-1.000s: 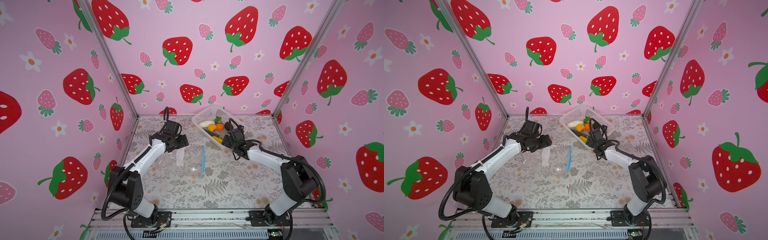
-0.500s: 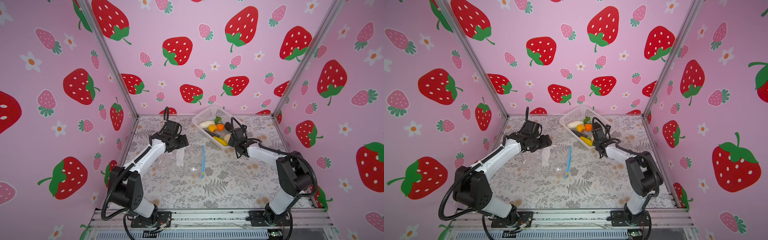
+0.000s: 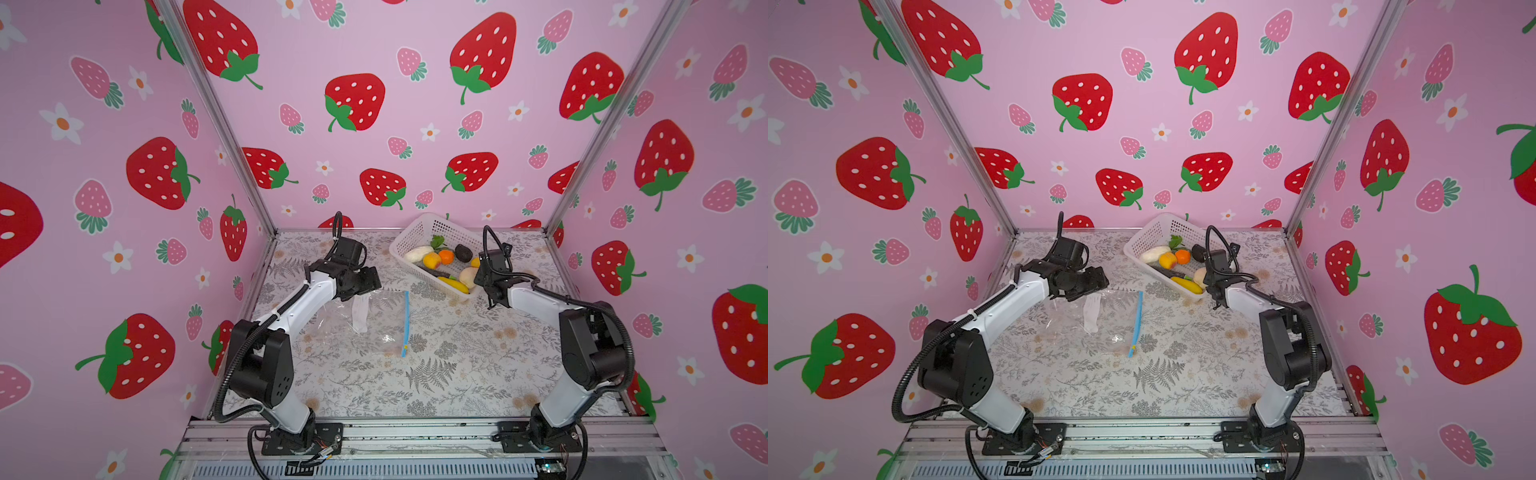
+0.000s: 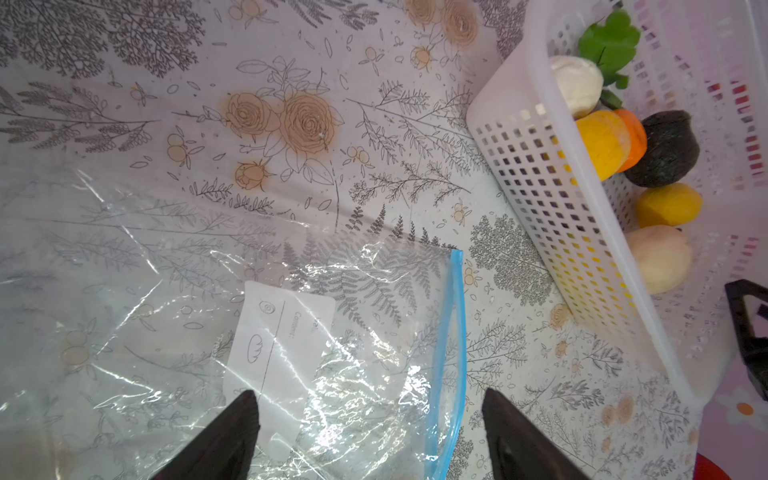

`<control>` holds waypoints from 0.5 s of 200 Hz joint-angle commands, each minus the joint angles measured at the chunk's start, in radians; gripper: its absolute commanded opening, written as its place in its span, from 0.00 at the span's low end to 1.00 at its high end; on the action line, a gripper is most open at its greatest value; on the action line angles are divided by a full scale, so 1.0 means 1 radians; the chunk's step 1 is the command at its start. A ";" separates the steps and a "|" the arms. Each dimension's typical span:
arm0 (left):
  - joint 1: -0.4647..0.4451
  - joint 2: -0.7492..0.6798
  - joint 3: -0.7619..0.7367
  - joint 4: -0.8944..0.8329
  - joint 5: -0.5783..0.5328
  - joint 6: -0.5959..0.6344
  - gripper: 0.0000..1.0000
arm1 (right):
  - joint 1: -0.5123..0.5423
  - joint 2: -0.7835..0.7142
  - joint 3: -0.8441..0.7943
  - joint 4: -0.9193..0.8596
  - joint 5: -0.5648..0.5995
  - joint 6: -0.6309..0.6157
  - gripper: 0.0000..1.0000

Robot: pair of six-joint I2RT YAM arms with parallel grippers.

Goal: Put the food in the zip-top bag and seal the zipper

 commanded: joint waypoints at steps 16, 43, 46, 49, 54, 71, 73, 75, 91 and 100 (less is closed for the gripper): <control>0.004 0.073 0.142 0.033 0.047 0.006 0.86 | -0.056 0.034 0.025 0.063 -0.003 -0.161 0.29; 0.010 0.205 0.288 0.054 0.094 -0.001 0.86 | -0.102 0.045 0.043 0.087 -0.088 -0.206 0.28; 0.009 0.223 0.309 0.054 0.099 -0.001 0.86 | -0.105 0.045 0.045 0.092 -0.094 -0.209 0.28; 0.010 0.240 0.329 0.054 0.105 -0.001 0.86 | -0.107 0.044 0.046 0.096 -0.101 -0.214 0.28; 0.009 0.272 0.360 0.055 0.112 0.000 0.86 | -0.113 0.044 0.048 0.103 -0.116 -0.222 0.27; 0.010 0.373 0.463 0.070 0.156 -0.008 0.85 | -0.127 0.050 0.067 0.122 -0.127 -0.247 0.27; 0.009 0.388 0.476 0.070 0.160 -0.009 0.85 | -0.128 0.053 0.070 0.123 -0.126 -0.250 0.27; 0.008 0.402 0.489 0.069 0.165 -0.010 0.85 | -0.129 0.055 0.073 0.121 -0.126 -0.251 0.27; -0.001 0.484 0.578 0.071 0.217 -0.022 0.83 | -0.146 0.071 0.103 0.113 -0.117 -0.256 0.27; -0.011 0.520 0.621 0.072 0.232 -0.024 0.83 | -0.156 0.082 0.120 0.112 -0.115 -0.259 0.28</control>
